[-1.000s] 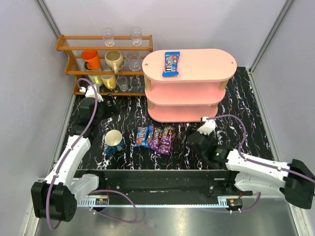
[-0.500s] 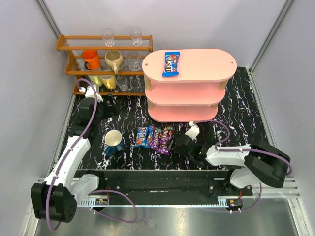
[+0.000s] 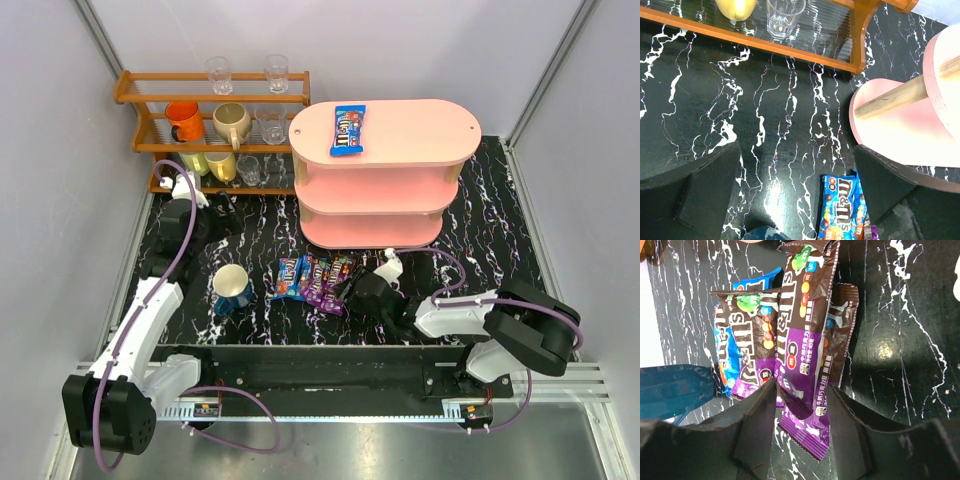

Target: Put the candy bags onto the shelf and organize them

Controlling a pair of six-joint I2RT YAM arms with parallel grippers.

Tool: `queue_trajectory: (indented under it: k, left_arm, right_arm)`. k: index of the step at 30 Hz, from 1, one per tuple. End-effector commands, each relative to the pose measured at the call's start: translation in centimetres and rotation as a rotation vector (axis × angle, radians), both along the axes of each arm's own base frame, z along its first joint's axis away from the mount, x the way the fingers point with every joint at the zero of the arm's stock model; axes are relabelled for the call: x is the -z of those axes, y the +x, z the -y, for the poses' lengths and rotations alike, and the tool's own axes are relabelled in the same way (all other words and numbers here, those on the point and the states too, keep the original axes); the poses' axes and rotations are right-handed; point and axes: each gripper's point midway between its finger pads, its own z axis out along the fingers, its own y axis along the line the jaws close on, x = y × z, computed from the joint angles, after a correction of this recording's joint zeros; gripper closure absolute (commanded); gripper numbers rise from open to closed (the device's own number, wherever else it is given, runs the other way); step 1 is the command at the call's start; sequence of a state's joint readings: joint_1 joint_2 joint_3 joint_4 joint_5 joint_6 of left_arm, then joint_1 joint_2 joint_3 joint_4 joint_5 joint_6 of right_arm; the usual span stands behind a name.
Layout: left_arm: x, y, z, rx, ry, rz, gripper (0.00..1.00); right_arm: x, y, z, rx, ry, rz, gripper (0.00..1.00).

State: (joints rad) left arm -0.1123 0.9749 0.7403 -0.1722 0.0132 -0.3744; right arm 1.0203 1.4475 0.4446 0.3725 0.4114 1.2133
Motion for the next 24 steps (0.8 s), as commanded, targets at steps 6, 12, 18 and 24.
queue_trajectory:
  k: [6, 12, 18, 24]
  left_arm:
    - [-3.1, 0.8, 0.2, 0.008, -0.018, 0.082, 0.01]
    - [-3.0, 0.8, 0.2, 0.007, -0.018, 0.079, 0.01]
    - [-3.1, 0.9, 0.3, 0.011, -0.021, 0.08, 0.01]
    - [-2.9, 0.9, 0.4, 0.016, -0.024, 0.076, 0.01]
  right_arm:
    - [0.0, 1.0, -0.1, 0.043, 0.008, 0.031, 0.59]
    - [-1.3, 1.5, 0.7, 0.02, -0.068, 0.091, 0.97]
    - [-5.1, 1.8, 3.4, 0.004, -0.215, 0.193, 1.0]
    - [-9.8, 0.1, 2.7, -0.217, -0.189, 0.402, 1.0]
